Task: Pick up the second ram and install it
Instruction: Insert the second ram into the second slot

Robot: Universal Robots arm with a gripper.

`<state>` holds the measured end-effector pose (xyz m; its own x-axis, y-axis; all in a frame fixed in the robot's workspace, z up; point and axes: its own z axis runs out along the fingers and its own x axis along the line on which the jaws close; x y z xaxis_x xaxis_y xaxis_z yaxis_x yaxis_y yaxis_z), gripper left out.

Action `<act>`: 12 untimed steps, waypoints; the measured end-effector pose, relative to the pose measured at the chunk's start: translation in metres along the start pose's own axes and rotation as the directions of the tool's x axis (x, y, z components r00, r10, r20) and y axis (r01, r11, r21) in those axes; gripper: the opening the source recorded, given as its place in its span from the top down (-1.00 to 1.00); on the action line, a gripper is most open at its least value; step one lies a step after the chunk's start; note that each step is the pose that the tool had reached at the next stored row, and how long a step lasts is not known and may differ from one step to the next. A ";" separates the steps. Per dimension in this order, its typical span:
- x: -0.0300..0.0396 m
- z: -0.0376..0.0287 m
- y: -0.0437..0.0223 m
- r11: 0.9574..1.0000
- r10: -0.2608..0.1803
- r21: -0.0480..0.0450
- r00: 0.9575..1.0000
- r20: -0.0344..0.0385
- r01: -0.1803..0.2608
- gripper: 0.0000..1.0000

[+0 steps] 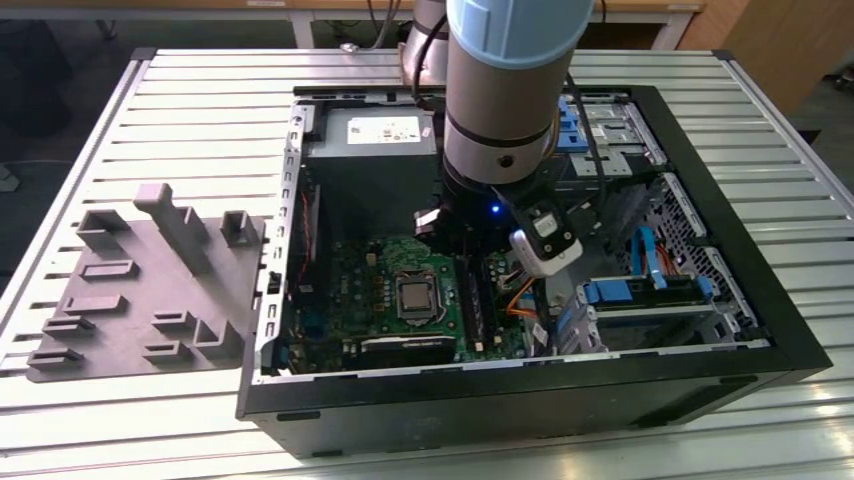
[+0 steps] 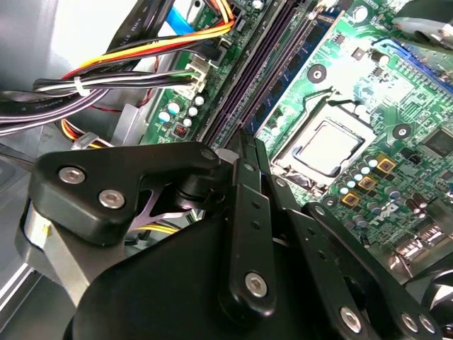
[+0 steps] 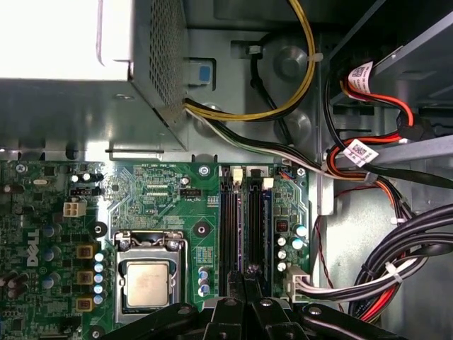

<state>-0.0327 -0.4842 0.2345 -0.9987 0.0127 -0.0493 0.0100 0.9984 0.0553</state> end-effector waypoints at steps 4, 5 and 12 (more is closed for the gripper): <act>0.0000 0.0004 0.0000 1.000 0.000 0.000 1.000 0.000 0.000 0.77; 0.0000 0.0007 0.0002 1.000 0.000 -0.001 1.000 0.000 0.000 0.77; 0.0002 0.0034 0.0011 1.000 0.000 -0.001 1.000 0.000 0.000 0.77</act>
<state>-0.0327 -0.4829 0.2312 -0.9987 0.0128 -0.0494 0.0100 0.9983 0.0567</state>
